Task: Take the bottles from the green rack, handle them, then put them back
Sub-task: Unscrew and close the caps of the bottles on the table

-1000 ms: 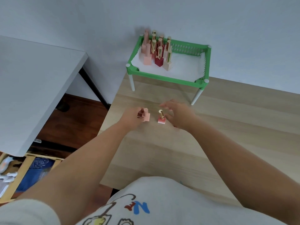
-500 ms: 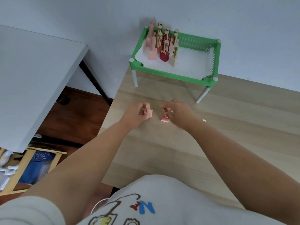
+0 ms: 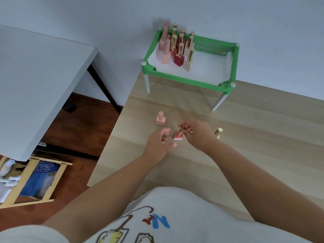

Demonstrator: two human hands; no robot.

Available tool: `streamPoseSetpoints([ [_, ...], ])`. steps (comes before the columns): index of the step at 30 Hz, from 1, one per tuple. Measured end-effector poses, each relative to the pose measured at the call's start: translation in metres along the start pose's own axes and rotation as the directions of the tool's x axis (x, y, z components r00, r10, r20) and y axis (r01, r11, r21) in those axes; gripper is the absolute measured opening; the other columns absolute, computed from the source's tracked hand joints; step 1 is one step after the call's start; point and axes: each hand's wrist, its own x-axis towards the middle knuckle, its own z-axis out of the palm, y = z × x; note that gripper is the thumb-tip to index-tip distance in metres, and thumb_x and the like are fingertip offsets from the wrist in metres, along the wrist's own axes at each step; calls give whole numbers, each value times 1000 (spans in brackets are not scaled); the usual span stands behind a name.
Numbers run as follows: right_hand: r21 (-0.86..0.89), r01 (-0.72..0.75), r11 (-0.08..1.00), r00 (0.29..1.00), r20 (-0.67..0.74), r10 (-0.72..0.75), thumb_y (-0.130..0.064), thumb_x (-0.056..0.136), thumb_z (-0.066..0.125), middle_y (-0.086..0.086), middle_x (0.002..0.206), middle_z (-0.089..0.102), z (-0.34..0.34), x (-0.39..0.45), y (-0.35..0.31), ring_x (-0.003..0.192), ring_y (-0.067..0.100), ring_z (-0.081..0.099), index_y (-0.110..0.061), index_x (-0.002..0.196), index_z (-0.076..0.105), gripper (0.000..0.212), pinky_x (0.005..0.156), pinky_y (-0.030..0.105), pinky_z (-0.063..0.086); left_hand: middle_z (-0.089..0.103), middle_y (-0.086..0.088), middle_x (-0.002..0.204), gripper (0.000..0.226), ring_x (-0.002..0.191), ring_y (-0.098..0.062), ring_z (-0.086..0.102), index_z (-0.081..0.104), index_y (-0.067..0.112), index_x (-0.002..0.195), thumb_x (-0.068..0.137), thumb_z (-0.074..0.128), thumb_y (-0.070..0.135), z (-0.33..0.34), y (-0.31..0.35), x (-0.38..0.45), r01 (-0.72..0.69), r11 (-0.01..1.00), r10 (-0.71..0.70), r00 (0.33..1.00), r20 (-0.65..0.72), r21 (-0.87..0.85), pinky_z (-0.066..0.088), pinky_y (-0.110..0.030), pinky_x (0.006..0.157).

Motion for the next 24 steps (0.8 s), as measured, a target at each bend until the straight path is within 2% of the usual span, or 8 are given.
streamPoseSetpoints([
  [3,24,27,999,1000,-6,-27,-8,85,59,-1,96,70,2,-9,-2,87,13,62,-20,104,67,24,83,27,48,57,4,111,52,98,-9,58,61,20,120,72,80,26,7,7,4,-50,996,47,998,42,80,47,-22,85],
  [6,32,60,998,998,-17,-60,-7,85,60,-2,94,71,2,-16,-2,84,11,62,-19,103,67,23,79,22,45,58,1,103,32,92,-11,59,68,19,105,75,78,26,8,9,4,-75,991,70,996,46,108,46,-24,85],
  [10,5,91,996,995,-43,-90,-9,86,61,-5,94,70,-3,-26,2,78,3,54,-19,104,68,22,75,16,38,64,7,97,21,89,-6,59,67,27,97,78,76,27,4,9,-3,-106,989,101,993,57,106,40,-19,77],
  [16,-28,134,991,989,-61,-136,-7,84,63,-9,88,65,-17,-42,6,81,10,57,-19,101,70,22,74,18,39,65,15,97,24,94,4,57,62,42,101,80,70,32,-3,22,-13,-159,984,156,987,51,84,39,-7,77],
  [18,-19,155,988,985,-69,-156,-5,83,65,-6,92,65,-21,-46,6,85,12,60,-18,99,70,21,77,18,42,63,12,94,24,92,3,57,62,39,101,82,69,28,-5,26,-16,-217,971,212,976,57,101,39,-4,78],
  [21,-25,183,983,980,-80,-185,-6,82,66,-6,96,64,-27,-51,6,84,9,61,-18,98,72,21,77,7,39,60,9,92,24,87,1,58,66,32,102,82,70,20,-7,32,-19,-288,951,282,957,70,110,42,-7,80],
  [22,-29,198,980,976,-81,-200,-6,82,66,-6,96,64,-28,-53,5,84,9,61,-18,98,72,20,77,8,40,59,7,92,24,86,0,59,67,28,104,83,71,17,-7,35,-20,-307,946,300,951,73,107,46,-10,81],
  [24,-34,225,974,970,-86,-227,-8,82,67,-5,95,65,-31,-56,4,83,11,60,-17,97,72,19,78,18,46,59,3,92,25,85,-2,59,68,20,106,82,72,14,-9,40,-21,-345,931,339,938,70,118,49,-14,82],
])
